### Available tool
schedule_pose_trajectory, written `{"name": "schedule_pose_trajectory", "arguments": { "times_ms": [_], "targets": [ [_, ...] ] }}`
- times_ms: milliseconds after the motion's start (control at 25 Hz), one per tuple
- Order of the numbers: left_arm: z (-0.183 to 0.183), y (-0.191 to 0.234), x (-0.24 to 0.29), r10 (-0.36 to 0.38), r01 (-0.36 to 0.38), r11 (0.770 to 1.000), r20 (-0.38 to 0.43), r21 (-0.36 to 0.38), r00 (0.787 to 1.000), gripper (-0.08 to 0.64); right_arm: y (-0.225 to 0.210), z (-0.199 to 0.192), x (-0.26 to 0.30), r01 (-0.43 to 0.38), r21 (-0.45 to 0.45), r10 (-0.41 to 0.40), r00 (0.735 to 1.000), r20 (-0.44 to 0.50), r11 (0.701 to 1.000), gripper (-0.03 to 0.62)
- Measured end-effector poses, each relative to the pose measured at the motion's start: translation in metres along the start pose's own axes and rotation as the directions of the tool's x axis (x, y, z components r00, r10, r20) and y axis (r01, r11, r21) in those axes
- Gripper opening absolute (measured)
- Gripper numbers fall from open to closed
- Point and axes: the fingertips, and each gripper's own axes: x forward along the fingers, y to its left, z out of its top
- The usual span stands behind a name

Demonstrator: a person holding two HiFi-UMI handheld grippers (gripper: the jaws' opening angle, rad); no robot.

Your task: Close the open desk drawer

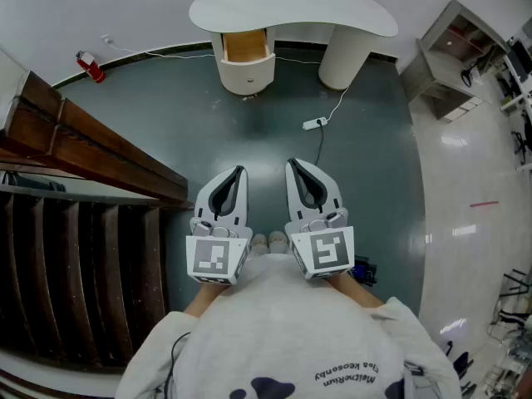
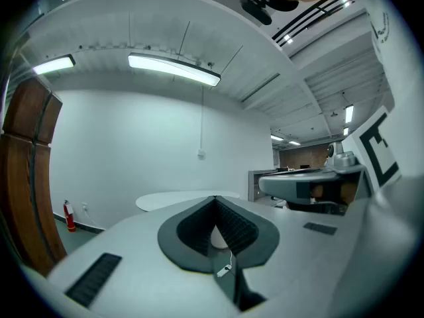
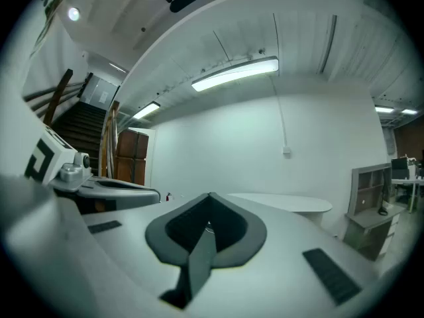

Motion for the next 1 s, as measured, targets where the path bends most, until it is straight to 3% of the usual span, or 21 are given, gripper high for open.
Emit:
{"name": "schedule_pose_trajectory", "arguments": {
  "times_ms": [440, 720, 1000],
  "targets": [
    [-0.003, 0.025, 0.009, -0.017, 0.017, 1.0, 0.0, -0.018, 1.0, 0.006, 0.011, -0.004, 0.025, 0.008, -0.015, -0.008, 1.0, -0.012, 1.0, 0.015],
    [-0.009, 0.032, 0.014, -0.037, 0.037, 0.999, 0.0, -0.03, 0.999, 0.006, 0.013, -0.012, 0.032, 0.013, 0.057, -0.012, 1.0, -0.016, 0.998, 0.017],
    [-0.017, 0.043, 0.031, -0.028, 0.027, 0.999, -0.027, -0.043, 0.999, 0.006, 0.01, -0.022, 0.059, -0.031, 0.096, 0.033, 0.999, -0.026, 0.995, 0.017]
  ]
}}
